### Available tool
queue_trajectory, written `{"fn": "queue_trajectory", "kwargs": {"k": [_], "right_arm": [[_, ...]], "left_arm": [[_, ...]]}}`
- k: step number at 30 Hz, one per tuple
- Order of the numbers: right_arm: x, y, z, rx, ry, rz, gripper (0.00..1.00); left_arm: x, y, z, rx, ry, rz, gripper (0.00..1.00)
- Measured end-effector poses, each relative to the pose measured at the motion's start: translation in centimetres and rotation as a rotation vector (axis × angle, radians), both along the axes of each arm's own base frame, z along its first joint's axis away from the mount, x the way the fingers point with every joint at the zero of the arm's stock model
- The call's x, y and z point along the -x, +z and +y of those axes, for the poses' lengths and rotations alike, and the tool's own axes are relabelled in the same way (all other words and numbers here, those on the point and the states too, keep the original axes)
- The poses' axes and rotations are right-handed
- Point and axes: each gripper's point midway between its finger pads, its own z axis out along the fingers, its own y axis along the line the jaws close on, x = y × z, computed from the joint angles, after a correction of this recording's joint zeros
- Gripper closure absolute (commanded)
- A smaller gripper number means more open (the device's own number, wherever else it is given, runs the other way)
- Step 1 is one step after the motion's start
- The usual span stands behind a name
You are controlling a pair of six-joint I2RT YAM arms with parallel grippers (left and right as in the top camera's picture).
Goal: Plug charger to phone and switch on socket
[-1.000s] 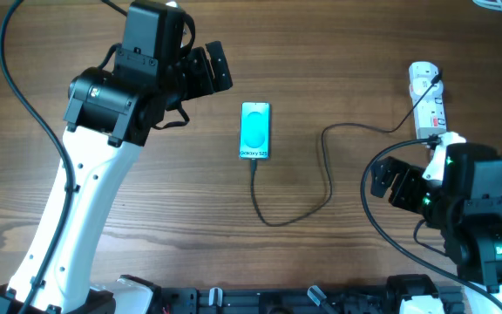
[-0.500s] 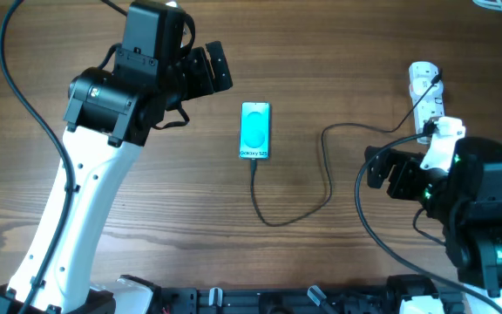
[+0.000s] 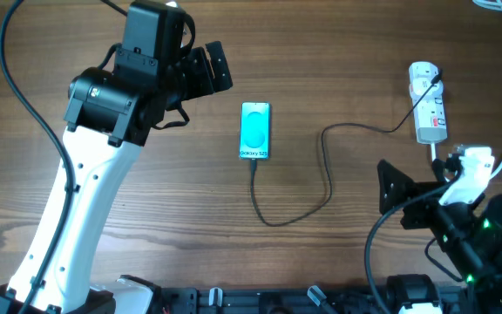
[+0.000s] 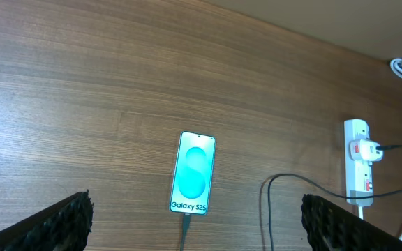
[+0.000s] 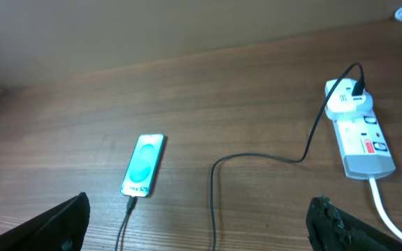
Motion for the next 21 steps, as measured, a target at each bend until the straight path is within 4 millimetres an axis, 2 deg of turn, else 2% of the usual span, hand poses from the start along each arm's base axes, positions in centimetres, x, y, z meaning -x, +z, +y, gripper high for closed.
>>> {"fn": "queue_trajectory", "kwargs": {"k": [11,21], "right_arm": [[2.1,1.7,-0.1,0.034,0.017,-0.118,0.00],[2.2,2.0,-0.1,0.067,0.031,-0.141,0.00]], "left_arm": [[0.0,0.0,0.0,0.000,0.000,0.000,0.00],[0.0,0.0,0.0,0.000,0.000,0.000,0.00]]}}
